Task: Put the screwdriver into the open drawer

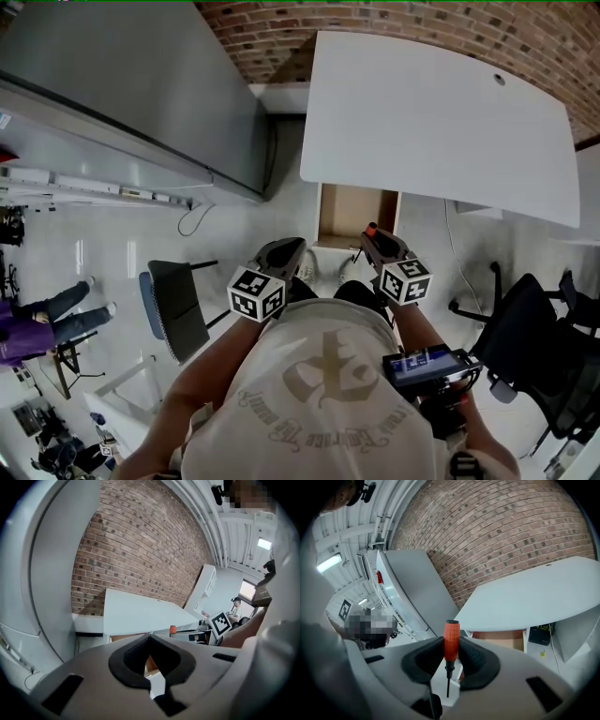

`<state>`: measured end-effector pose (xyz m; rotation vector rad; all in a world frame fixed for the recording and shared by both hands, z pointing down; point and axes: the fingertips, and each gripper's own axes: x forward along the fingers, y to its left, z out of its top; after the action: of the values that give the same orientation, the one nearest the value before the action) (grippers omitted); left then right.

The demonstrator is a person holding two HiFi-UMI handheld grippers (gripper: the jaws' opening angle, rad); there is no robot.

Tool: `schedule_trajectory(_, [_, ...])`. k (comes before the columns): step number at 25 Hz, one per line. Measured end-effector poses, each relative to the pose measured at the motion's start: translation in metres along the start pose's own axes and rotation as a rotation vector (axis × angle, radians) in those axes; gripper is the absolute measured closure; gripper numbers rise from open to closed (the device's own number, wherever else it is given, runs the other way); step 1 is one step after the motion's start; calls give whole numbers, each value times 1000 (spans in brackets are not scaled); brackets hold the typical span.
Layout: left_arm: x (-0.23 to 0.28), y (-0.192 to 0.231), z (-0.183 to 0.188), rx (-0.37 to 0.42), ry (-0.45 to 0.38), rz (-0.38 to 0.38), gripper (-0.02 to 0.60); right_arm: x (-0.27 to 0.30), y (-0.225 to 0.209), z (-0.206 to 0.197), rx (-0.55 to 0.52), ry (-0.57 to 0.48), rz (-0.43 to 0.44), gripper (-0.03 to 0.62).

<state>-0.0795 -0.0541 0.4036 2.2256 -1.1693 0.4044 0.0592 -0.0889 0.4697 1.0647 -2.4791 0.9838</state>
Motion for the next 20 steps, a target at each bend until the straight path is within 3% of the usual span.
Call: schedule_trajectory(20, [30, 26, -59, -96, 50, 38, 561, 76, -45, -44, 47, 122, -19, 490])
